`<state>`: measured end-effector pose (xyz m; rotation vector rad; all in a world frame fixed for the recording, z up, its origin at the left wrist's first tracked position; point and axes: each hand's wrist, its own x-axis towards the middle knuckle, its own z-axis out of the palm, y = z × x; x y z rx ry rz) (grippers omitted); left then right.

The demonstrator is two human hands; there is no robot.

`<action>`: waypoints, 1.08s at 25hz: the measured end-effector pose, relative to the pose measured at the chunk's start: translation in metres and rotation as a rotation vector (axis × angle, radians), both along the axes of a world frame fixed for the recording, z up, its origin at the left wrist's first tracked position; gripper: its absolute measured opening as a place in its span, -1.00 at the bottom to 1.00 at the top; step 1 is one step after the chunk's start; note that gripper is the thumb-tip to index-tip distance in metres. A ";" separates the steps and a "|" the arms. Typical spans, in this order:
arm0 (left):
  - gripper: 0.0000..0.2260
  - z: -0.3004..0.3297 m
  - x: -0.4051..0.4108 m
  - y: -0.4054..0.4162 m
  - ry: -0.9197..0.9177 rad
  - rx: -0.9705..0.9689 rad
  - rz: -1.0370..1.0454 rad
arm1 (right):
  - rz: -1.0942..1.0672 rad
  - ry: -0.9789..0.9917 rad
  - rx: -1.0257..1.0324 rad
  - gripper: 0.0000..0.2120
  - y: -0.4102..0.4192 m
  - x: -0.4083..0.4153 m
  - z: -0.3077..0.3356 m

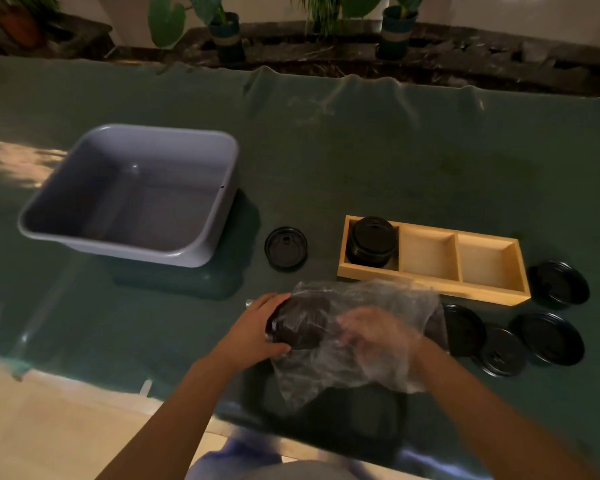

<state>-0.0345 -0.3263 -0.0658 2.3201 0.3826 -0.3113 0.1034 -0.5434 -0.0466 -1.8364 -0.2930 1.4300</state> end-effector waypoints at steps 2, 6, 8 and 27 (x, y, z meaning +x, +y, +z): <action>-0.20 0.001 0.000 0.001 -0.007 -0.003 -0.006 | -0.265 0.104 -0.024 -0.60 0.020 -0.008 -0.009; -0.19 -0.002 -0.006 0.000 -0.028 -0.019 -0.003 | -0.378 0.304 0.102 -0.79 0.035 -0.015 -0.037; -0.18 -0.004 -0.011 0.000 -0.050 -0.027 -0.005 | -0.383 0.381 0.145 -0.69 0.041 -0.018 -0.049; -0.19 -0.011 -0.021 -0.002 -0.112 -0.017 -0.048 | -0.376 0.274 0.155 -0.77 0.033 -0.034 -0.027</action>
